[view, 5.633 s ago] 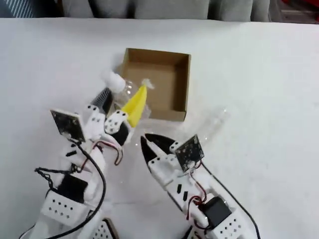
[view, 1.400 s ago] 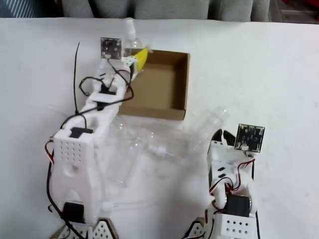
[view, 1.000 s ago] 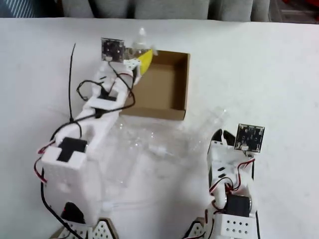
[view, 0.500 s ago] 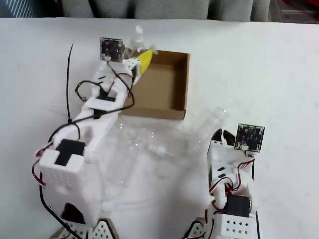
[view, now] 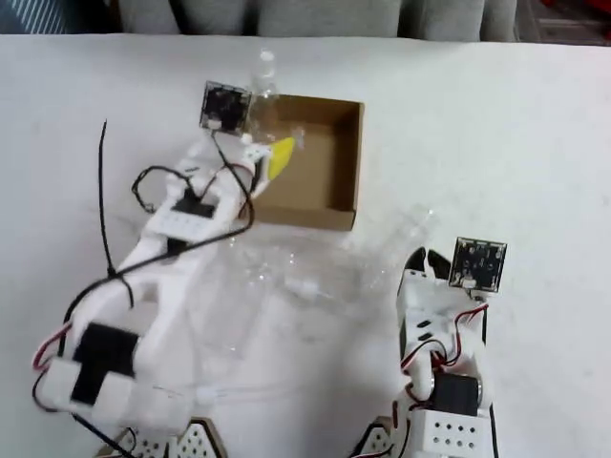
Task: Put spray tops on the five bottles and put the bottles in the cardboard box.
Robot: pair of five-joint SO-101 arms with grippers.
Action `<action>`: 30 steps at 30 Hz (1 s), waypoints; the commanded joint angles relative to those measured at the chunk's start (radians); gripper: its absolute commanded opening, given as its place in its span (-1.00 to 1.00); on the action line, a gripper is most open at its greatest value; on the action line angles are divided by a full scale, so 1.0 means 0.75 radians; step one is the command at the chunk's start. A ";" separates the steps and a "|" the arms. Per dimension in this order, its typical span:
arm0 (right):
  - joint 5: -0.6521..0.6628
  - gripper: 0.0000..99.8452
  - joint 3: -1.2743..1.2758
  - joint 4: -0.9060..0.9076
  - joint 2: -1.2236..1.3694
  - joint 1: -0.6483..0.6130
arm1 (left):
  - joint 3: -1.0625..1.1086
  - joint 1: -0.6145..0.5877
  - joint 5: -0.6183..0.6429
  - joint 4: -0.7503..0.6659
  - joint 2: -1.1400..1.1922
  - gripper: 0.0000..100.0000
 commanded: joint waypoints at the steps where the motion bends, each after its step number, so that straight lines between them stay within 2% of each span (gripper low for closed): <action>1: 0.012 -0.97 0.010 0.009 -0.015 -0.005 | 0.135 0.009 -0.008 0.065 -0.289 -0.39; 5: 0.012 -0.97 0.010 0.009 -0.015 -0.005 | 0.274 -0.021 -0.006 0.221 -0.529 -0.50; 11: 0.012 -0.97 0.010 0.009 -0.015 -0.005 | 0.387 -0.111 -0.006 0.468 -0.823 -0.98; 14: 0.012 -0.97 0.010 0.024 -0.015 -0.007 | 0.452 -0.167 -0.008 0.565 -0.934 -0.87; 16: 0.012 -0.97 0.010 0.026 -0.015 -0.009 | 0.507 -0.206 -0.014 0.604 -0.991 -0.87; 22: 0.012 -0.97 0.010 0.026 -0.015 -0.007 | 0.739 -0.318 -0.014 0.604 -1.165 -0.87; 30: 0.012 -0.97 0.010 0.026 -0.015 -0.001 | 1.066 -0.326 -0.016 0.604 -1.478 -0.87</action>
